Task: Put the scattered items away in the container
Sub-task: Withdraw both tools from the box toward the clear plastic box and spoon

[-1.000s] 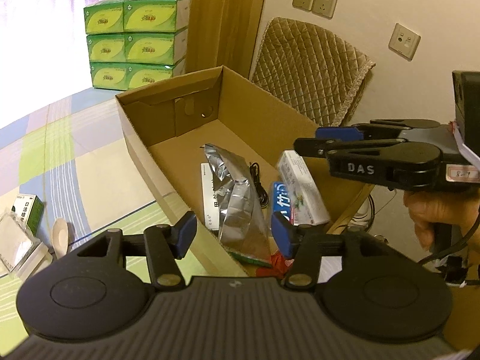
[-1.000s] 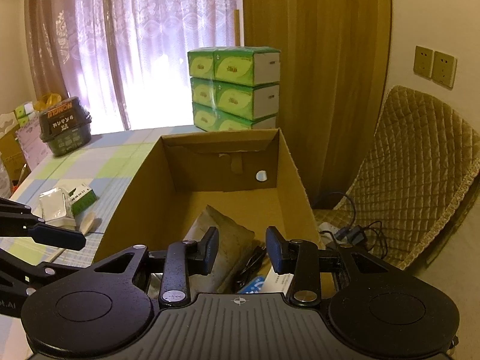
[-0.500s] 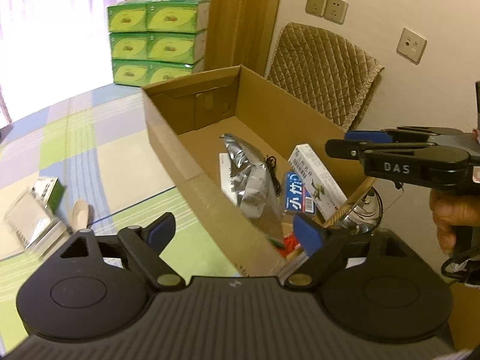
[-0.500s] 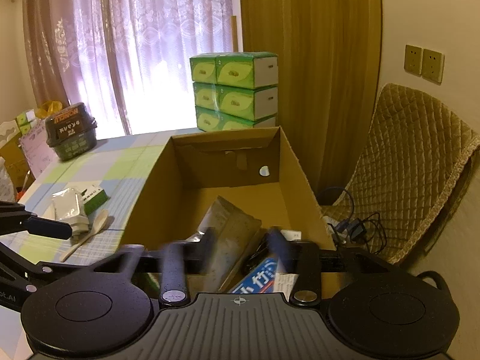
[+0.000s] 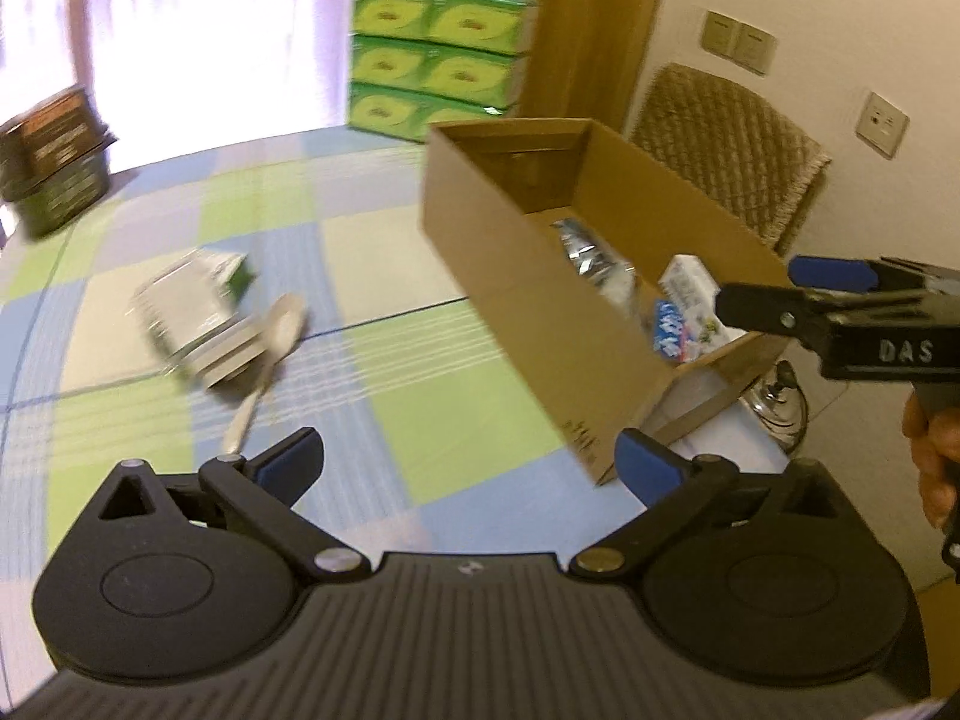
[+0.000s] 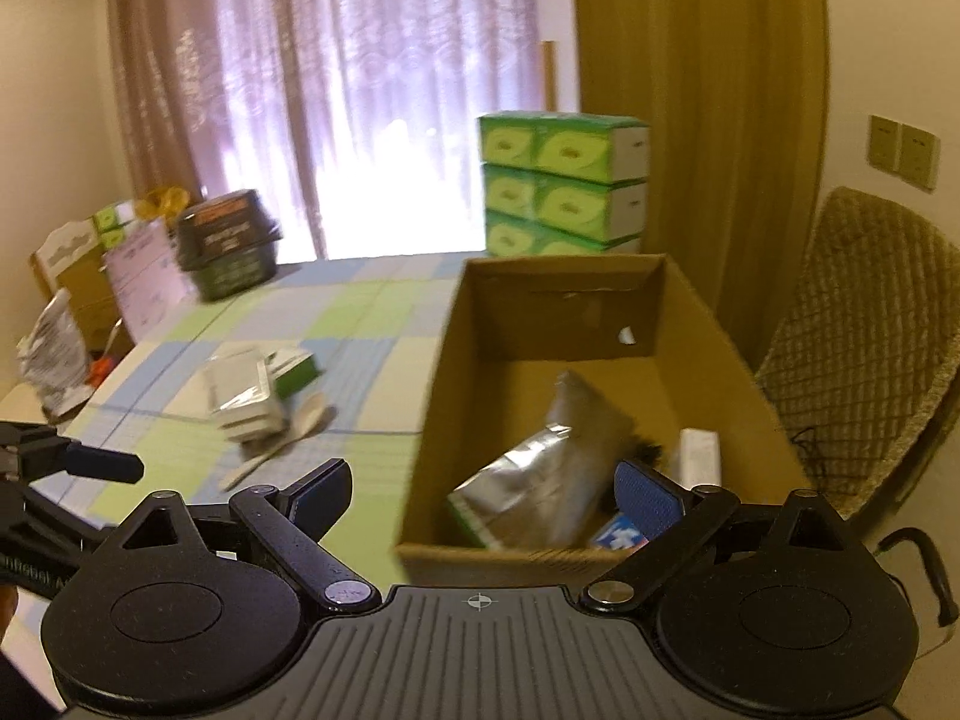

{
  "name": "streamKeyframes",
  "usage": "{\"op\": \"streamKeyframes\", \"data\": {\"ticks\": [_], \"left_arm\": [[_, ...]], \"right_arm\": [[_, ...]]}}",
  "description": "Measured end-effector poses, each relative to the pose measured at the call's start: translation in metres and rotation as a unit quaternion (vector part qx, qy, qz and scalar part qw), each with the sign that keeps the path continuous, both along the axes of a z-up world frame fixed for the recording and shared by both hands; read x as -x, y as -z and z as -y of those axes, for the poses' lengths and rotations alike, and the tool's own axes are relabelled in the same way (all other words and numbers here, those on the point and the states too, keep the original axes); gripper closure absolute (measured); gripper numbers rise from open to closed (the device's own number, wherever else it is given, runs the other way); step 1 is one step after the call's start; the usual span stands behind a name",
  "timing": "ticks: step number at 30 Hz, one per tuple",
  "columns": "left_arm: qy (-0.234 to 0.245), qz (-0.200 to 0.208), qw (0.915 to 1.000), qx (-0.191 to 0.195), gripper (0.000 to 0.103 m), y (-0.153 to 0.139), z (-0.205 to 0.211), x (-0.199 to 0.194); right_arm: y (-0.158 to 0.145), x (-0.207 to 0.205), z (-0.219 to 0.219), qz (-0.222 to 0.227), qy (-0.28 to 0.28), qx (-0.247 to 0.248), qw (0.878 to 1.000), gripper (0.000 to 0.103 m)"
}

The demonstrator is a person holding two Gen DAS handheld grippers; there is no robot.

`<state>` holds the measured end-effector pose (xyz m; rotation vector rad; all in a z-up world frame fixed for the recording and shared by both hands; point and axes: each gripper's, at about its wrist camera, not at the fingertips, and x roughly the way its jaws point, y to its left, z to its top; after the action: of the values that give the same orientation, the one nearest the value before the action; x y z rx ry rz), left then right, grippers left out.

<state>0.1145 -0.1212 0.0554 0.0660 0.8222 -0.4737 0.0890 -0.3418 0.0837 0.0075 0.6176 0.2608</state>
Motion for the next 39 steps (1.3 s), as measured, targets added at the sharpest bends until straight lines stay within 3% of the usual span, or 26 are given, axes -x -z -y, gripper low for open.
{"op": "streamKeyframes", "data": {"ticks": [16, 39], "left_arm": [[-0.095, -0.012, 0.9953, 0.009, 0.002, 0.006, -0.104, 0.026], [-0.124, -0.031, 0.9918, -0.004, 0.001, 0.033, -0.149, -0.003]], "right_arm": [[0.003, 0.012, -0.080, -0.010, -0.080, 0.007, 0.997, 0.004], [0.047, -0.031, -0.142, -0.052, -0.138, 0.034, 0.988, 0.004]]}}
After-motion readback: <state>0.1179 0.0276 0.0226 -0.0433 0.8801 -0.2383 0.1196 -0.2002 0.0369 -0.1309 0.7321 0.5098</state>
